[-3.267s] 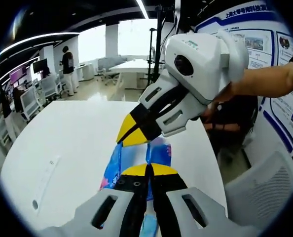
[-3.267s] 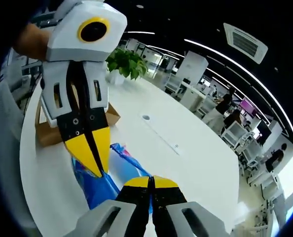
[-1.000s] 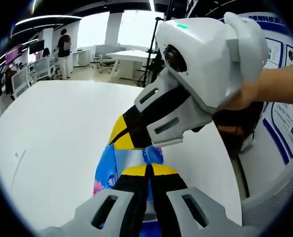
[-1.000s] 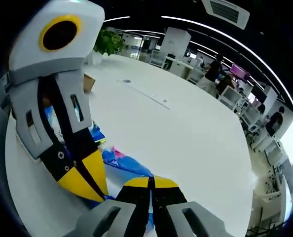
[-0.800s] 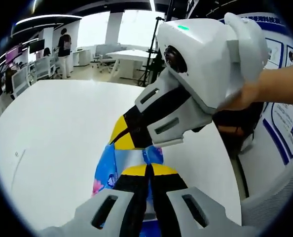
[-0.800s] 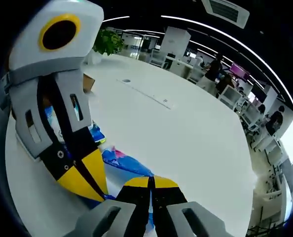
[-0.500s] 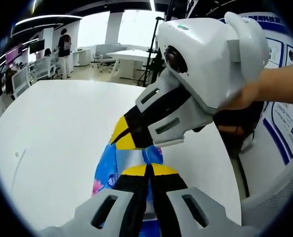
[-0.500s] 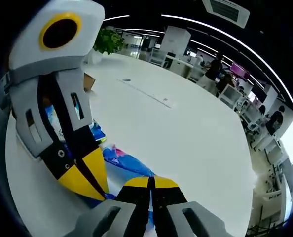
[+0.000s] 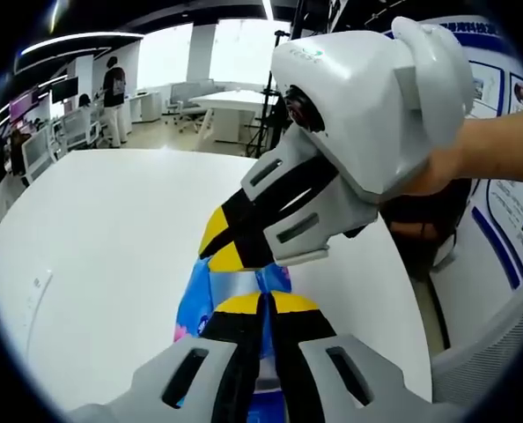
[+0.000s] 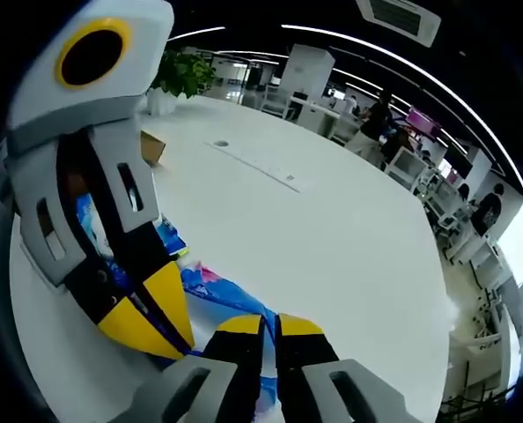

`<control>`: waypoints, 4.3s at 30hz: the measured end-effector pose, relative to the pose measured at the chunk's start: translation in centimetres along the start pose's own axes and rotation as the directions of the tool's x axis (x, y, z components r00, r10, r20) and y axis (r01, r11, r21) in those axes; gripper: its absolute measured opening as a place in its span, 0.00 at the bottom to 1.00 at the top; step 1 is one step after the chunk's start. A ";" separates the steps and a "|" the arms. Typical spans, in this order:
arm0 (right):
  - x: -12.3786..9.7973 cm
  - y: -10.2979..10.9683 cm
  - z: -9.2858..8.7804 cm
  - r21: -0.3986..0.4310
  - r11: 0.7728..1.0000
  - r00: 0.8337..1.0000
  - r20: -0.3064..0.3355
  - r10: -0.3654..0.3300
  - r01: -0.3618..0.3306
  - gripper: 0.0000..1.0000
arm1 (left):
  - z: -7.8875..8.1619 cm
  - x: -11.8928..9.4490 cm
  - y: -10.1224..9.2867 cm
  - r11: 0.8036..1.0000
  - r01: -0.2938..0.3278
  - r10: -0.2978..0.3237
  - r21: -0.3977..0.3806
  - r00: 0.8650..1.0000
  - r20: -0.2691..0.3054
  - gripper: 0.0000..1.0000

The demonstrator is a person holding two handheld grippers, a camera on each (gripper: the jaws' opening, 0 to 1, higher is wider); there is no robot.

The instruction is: Operate the shoe box by opening the lid, removing the specified soft item, and placing it in the target area until the item is outside and the box remains undamaged.

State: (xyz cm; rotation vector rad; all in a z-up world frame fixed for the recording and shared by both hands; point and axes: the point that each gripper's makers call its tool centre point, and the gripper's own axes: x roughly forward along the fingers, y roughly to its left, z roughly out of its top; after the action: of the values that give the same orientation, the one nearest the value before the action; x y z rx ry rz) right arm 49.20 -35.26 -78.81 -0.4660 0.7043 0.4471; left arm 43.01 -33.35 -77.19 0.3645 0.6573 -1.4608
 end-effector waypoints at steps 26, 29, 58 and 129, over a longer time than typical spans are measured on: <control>-3.9 1.0 2.0 0.002 0.999 0.999 0.014 -0.033 0.033 0.12 | 0.7 -4.4 -0.3 0.999 -0.038 0.038 -0.001 0.999 -0.006 0.07; -4.3 1.3 2.1 0.004 1.000 0.999 0.015 -0.029 0.029 0.15 | 0.6 -5.2 -0.2 0.999 -0.045 0.045 0.002 0.999 -0.007 0.09; -6.3 7.9 6.1 0.018 0.997 0.993 0.093 0.070 -0.072 0.42 | -1.9 -16.8 -0.3 0.975 -0.169 0.184 -0.144 0.978 0.096 0.33; -3.2 29.7 15.1 -0.402 0.709 0.765 0.031 0.643 -0.580 0.67 | -17.3 -41.0 -7.9 0.737 -0.536 0.637 -0.412 0.754 0.160 0.72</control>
State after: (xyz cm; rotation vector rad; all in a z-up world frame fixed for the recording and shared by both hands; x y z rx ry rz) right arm 38.83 -3.78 -73.96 -0.5332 0.5959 1.2660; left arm 32.79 8.72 -64.33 0.0608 0.4758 -0.7340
